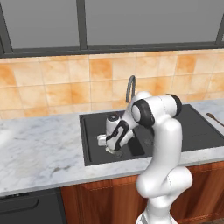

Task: Turn on the sink faucet. Then move the garlic from the counter to the sink. Turn off the sink. Move the vegetable from the sink to the pot next to the stove. Finally move the pot to the front center burner.

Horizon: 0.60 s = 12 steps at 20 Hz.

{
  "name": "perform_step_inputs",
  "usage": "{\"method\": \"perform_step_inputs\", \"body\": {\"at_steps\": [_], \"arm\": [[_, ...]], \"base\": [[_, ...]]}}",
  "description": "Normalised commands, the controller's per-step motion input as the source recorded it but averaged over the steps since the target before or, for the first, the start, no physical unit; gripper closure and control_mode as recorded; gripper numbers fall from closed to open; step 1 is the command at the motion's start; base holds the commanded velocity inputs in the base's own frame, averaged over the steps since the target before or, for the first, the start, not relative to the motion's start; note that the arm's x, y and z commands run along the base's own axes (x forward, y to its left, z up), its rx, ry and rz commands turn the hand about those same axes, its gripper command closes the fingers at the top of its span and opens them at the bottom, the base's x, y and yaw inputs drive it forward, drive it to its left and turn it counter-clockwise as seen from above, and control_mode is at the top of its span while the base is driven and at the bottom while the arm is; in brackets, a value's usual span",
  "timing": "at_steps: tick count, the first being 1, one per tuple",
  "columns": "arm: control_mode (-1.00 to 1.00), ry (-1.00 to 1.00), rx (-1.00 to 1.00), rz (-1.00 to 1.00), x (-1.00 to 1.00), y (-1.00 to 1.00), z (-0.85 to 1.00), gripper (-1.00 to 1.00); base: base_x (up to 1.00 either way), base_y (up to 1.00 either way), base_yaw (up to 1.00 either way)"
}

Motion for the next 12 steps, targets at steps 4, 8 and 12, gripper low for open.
{"method": "perform_step_inputs", "body": {"at_steps": [4,8,12], "arm": [[-1.0,-0.02,0.0,-0.05,0.11,0.0,-0.19,-1.0],[-1.0,0.0,0.0,-0.05,0.15,0.0,-0.15,-1.0],[-1.0,0.0,0.0,-0.04,0.2,0.0,-0.11,-1.0]], "base": [[0.0,0.0,0.0],[0.0,0.0,0.0],[0.0,0.0,0.0]]}}
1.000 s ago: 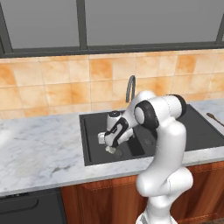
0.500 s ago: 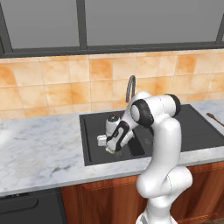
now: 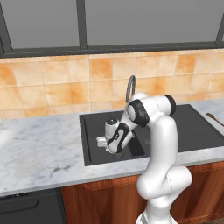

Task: Turn on the sink faucet. Then move the garlic from the counter to the sink. Turn off the sink. Move the vegetable from the sink to the pot next to the stove. Finally move the pot to the front center burner.

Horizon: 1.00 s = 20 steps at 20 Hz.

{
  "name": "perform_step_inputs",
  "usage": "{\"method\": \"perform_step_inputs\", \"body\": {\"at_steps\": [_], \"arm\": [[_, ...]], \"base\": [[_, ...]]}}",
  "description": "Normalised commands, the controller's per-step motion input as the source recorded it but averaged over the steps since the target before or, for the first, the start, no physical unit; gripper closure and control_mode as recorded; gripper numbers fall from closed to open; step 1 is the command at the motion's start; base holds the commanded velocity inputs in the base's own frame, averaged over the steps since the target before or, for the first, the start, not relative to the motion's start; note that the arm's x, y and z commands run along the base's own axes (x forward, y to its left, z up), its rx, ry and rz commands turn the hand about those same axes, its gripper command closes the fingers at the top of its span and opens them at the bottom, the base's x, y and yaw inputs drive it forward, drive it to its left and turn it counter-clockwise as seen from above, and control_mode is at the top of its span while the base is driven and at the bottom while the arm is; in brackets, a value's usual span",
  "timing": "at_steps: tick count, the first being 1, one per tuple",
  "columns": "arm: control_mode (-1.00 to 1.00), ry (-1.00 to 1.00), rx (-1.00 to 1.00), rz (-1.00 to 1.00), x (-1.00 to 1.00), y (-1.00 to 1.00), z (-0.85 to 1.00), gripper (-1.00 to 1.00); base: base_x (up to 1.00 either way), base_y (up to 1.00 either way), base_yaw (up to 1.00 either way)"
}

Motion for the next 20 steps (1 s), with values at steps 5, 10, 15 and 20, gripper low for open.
{"method": "perform_step_inputs", "body": {"at_steps": [5,10,15,20], "arm": [[-1.0,0.0,0.0,-0.02,0.22,0.0,-0.15,-1.0],[-1.0,0.0,0.0,-0.01,0.18,0.0,-0.17,-1.0],[-1.0,0.0,0.0,0.0,0.08,0.0,-0.16,-1.0],[-1.0,0.0,0.0,-0.01,0.0,0.0,-0.13,-1.0]], "base": [[0.0,0.0,0.0],[0.0,0.0,0.0],[0.0,0.0,0.0],[0.0,0.0,0.0]]}}
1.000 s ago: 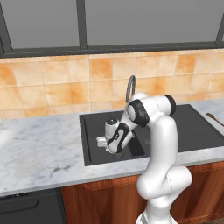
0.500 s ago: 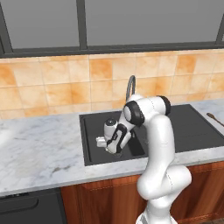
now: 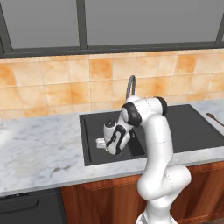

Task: Turn on the sink faucet. Then move the garlic from the counter to the sink. Turn off the sink. Move the vegetable from the sink to the pot next to the stove. Finally move the pot to the front center burner.

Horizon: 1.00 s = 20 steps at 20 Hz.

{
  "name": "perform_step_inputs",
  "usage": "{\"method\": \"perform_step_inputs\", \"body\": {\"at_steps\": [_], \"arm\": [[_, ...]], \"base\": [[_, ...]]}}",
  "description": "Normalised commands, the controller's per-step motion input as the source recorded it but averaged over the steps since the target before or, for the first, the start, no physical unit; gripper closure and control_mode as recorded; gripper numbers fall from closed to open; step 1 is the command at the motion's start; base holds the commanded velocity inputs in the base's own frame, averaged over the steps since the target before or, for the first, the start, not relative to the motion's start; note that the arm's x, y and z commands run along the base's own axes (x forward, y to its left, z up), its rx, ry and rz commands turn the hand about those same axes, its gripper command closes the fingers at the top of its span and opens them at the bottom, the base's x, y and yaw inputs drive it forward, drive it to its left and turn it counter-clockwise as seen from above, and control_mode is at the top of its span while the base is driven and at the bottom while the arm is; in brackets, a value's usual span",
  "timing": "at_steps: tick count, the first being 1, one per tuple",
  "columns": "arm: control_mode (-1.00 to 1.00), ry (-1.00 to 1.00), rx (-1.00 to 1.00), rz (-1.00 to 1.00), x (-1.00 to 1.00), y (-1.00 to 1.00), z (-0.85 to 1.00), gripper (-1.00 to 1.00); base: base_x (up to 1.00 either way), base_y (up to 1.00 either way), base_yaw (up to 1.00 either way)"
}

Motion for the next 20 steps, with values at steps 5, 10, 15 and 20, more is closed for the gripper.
{"method": "perform_step_inputs", "body": {"at_steps": [5,10,15,20], "arm": [[-1.0,0.0,0.0,-0.01,0.03,0.0,-0.16,-1.0],[-1.0,0.0,0.0,0.0,0.07,0.0,-0.19,-1.0],[-1.0,0.0,0.0,0.0,0.02,0.0,-0.23,-1.0],[-1.0,0.0,0.0,0.0,0.0,0.0,-0.34,-1.0]], "base": [[0.0,0.0,0.0],[0.0,0.0,0.0],[0.0,0.0,0.0],[0.0,0.0,0.0]]}}
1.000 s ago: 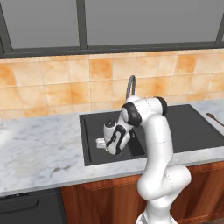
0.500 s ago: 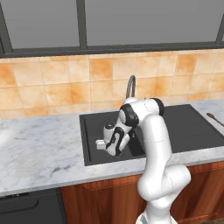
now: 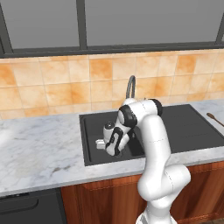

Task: Turn on the sink faucet. Then move the garlic from the counter to the sink. Turn off the sink. Move the vegetable from the sink to the pot next to the stove. Finally move the pot to the front center burner.

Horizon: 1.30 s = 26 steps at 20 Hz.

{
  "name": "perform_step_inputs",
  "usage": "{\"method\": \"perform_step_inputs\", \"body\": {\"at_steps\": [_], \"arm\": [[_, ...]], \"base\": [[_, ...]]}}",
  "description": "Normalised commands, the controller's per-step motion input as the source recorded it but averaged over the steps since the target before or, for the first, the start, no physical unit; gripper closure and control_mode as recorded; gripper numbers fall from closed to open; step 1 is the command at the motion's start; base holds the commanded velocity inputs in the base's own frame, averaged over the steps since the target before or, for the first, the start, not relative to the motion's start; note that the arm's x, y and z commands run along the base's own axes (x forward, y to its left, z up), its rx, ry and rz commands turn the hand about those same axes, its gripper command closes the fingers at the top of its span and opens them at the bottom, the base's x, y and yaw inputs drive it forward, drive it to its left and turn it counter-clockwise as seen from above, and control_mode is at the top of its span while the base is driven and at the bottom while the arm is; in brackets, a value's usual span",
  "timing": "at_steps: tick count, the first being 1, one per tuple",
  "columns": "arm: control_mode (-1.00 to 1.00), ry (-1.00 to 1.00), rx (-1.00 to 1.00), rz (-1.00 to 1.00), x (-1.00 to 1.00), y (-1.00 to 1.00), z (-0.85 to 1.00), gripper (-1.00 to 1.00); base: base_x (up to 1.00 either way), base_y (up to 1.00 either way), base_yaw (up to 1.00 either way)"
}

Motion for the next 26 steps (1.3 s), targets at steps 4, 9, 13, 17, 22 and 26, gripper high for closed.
{"method": "perform_step_inputs", "body": {"at_steps": [4,9,13,17,22,26], "arm": [[-1.0,0.0,0.0,0.0,-0.01,0.0,-0.48,1.0],[-1.0,0.0,0.0,0.0,0.0,0.0,-0.07,1.0],[-1.0,-0.02,-0.01,0.0,-0.07,0.01,0.13,1.0],[-1.0,-0.03,-0.01,-0.01,-0.19,0.0,0.79,1.0],[-1.0,0.0,-0.03,-0.01,-0.23,0.01,0.83,1.0],[-1.0,0.0,-0.01,-0.02,-0.32,0.02,0.89,1.0]], "base": [[0.0,0.0,0.0],[0.0,0.0,0.0],[0.0,0.0,0.0],[0.0,0.0,0.0],[0.0,0.0,0.0],[0.0,0.0,0.0]]}}
